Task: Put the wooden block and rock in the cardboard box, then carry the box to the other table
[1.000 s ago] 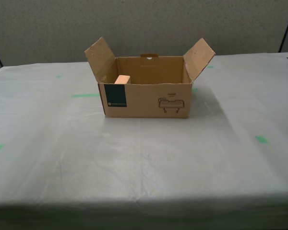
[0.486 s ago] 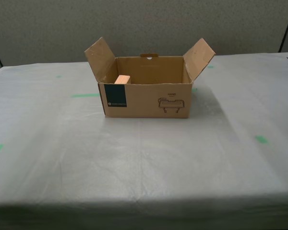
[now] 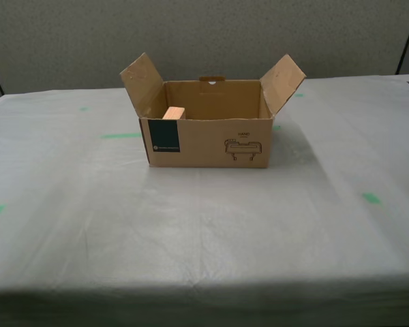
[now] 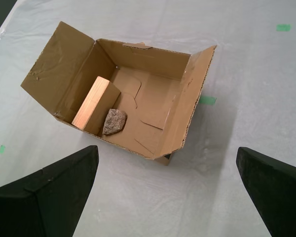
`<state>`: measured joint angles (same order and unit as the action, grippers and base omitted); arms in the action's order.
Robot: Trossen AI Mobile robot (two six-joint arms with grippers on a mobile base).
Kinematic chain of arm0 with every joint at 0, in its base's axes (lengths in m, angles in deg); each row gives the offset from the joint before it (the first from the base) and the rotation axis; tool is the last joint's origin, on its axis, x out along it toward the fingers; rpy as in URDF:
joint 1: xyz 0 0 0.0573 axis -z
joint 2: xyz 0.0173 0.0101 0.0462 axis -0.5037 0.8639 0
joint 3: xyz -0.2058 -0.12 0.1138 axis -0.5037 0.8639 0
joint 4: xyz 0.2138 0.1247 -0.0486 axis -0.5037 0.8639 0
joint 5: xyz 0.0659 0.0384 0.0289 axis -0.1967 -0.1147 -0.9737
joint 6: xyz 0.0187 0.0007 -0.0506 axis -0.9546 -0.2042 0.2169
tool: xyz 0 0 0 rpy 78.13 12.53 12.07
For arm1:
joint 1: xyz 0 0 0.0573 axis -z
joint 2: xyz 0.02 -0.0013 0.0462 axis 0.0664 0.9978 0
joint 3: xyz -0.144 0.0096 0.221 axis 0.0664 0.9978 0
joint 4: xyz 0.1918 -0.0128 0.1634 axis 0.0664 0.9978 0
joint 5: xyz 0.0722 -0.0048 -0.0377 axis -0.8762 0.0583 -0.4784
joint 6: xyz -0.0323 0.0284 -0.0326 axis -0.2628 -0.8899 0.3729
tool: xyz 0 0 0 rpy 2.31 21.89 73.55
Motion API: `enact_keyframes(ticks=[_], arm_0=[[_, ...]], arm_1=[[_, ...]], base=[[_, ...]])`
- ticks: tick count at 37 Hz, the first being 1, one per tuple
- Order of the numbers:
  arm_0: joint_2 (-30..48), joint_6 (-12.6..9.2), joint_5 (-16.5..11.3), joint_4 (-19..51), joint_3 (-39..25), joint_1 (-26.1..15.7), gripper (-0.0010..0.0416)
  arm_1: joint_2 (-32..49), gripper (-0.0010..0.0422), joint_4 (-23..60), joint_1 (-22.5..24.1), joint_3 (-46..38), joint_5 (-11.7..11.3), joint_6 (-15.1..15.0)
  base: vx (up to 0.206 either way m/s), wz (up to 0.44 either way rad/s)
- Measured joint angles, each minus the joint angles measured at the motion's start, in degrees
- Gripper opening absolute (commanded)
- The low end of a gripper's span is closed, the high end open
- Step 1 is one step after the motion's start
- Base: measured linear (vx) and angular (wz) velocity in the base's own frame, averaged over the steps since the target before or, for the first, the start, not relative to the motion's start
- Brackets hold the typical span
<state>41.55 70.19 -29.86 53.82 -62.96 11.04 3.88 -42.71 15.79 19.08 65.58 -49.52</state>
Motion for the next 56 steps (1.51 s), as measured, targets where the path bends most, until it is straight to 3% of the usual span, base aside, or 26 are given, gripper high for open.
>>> enact_keyframes(ticks=[56], arm_0=[[0.00, 0.02, -0.02, 0.00, 0.00, 0.07, 0.0390]], arm_1=[[0.00, 0.0286, 0.00, 0.00, 0.00, 0.00, 0.02]], base=[[0.000, 0.000]])
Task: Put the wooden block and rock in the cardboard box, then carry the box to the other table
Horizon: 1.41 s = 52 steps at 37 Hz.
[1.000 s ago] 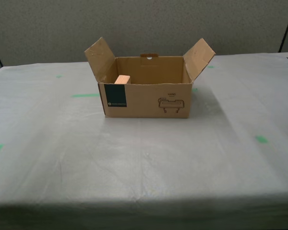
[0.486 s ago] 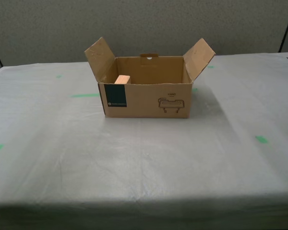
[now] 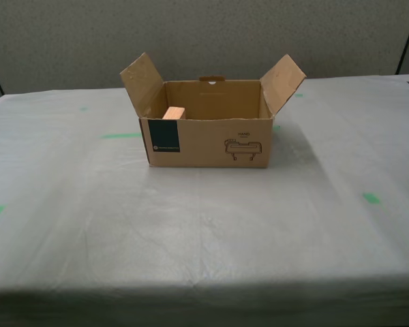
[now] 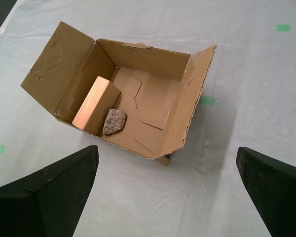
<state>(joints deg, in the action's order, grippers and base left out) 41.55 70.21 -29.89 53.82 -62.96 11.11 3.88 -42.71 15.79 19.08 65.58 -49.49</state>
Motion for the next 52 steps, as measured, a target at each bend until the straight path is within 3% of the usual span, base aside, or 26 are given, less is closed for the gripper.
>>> enact_keyframes(ticks=[52], arm_0=[[0.00, -0.02, 0.00, 0.00, 0.00, -0.02, 0.0390]], arm_1=[[0.00, 0.0286, 0.00, 0.00, 0.00, 0.00, 0.00]], base=[[0.000, 0.000]])
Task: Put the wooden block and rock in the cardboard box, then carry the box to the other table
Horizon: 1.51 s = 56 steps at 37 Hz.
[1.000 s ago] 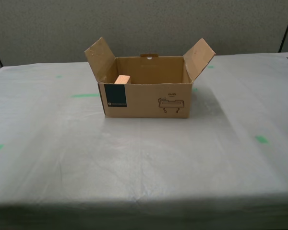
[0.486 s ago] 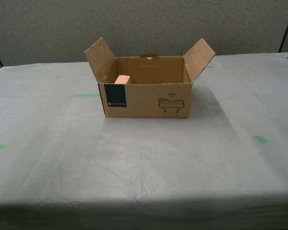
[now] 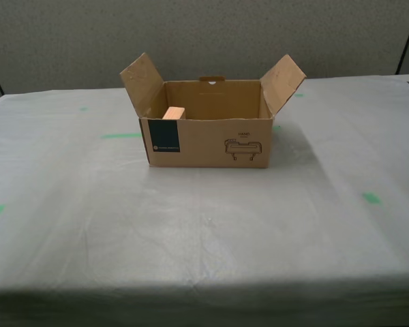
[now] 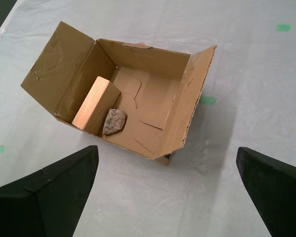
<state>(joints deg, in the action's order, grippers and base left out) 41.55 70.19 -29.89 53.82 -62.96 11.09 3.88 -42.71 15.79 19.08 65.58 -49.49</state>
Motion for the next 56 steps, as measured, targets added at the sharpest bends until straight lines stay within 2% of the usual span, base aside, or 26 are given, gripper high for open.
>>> enact_keyframes(ticks=[56], arm_0=[[0.00, 0.00, 0.00, 0.00, 0.00, -0.02, 0.0389]], arm_1=[[0.00, 0.0286, 0.00, 0.00, 0.00, 0.00, 0.00]], base=[[0.000, 0.000]])
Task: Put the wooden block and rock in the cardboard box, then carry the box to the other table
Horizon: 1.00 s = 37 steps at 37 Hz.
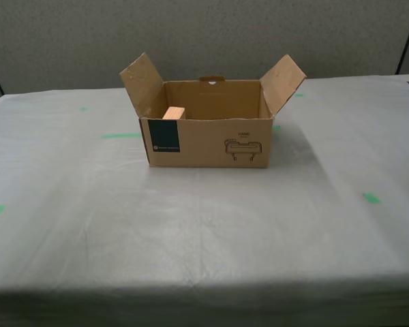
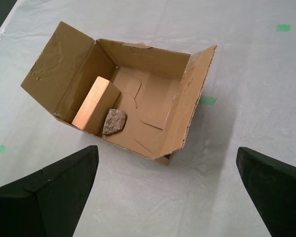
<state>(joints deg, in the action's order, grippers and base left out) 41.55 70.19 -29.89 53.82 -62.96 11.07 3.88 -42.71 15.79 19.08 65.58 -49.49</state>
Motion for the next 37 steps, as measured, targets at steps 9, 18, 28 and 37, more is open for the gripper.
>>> enact_keyframes(ticks=[9, 18, 28, 37], arm_0=[[0.00, 0.02, 0.00, 0.00, 0.00, -0.02, 0.0390], [0.00, 0.00, 0.00, 0.00, 0.00, -0.02, 0.0389], [0.00, 0.00, 0.00, 0.00, 0.00, -0.02, 0.0389], [0.00, 0.00, 0.00, 0.00, 0.00, 0.00, 0.0389]], arm_1=[[0.00, 0.0286, 0.00, 0.00, 0.00, 0.00, -0.02], [0.00, 0.0286, 0.00, 0.00, 0.00, 0.00, 0.00], [0.00, 0.0286, 0.00, 0.00, 0.00, 0.00, -0.02], [0.00, 0.0286, 0.00, 0.00, 0.00, 0.00, 0.00]], base=[[0.000, 0.000], [0.000, 0.000], [0.000, 0.000], [0.000, 0.000]])
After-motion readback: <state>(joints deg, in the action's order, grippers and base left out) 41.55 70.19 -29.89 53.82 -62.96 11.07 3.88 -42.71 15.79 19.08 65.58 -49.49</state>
